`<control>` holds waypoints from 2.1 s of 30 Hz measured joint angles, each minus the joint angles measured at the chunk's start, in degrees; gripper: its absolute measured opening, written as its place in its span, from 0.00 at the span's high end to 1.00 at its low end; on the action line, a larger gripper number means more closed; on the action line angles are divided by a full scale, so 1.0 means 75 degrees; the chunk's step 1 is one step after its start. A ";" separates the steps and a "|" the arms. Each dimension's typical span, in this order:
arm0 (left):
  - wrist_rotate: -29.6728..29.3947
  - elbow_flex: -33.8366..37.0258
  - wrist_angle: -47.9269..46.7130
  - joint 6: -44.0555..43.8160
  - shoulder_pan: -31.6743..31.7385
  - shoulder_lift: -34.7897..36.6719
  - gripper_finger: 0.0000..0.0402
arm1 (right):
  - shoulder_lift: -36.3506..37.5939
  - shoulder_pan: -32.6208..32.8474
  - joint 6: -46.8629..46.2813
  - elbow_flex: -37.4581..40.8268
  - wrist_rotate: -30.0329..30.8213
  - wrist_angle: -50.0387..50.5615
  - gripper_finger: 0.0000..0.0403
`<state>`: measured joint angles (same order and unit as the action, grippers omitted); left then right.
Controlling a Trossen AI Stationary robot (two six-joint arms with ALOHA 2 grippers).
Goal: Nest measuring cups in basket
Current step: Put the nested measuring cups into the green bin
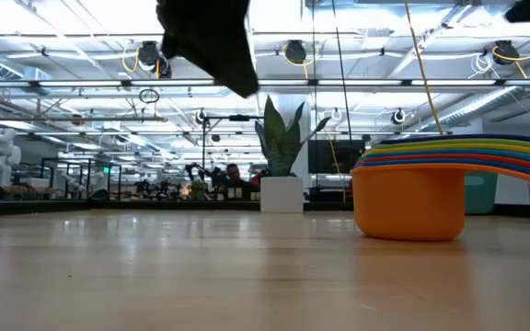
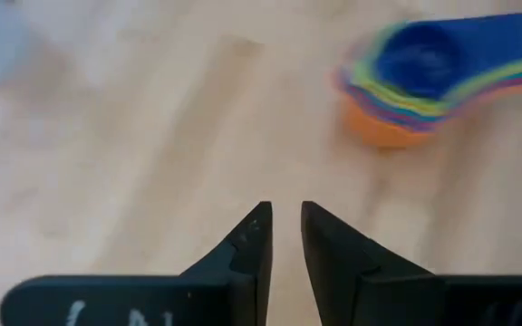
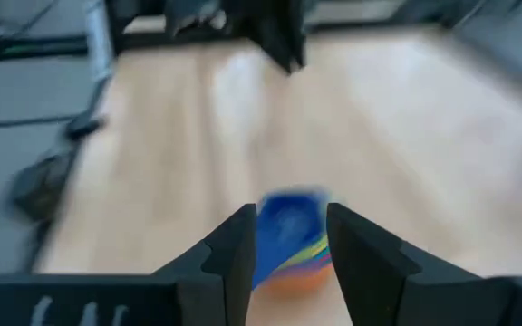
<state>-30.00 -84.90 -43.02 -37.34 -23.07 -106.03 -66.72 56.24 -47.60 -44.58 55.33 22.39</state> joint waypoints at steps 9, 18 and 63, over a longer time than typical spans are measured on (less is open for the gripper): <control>-0.1135 0.0000 -0.1976 0.1252 0.0925 0.1901 0.83 | 0.1316 -0.1232 0.2411 0.0000 0.1816 0.0271 0.53; -0.1077 -0.0006 -0.1648 0.1517 0.1505 0.3196 0.83 | 0.2277 -0.1451 0.0701 -0.0004 0.0883 -0.0316 0.41; 0.2727 0.0000 -0.1436 -0.0240 0.0537 0.3298 0.83 | -0.1949 -0.1228 -0.7974 -0.5762 -0.5400 0.5809 0.39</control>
<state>-9.54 -84.90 -53.79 -39.14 -19.04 -81.30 -81.34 47.03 -107.41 -87.79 14.84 65.96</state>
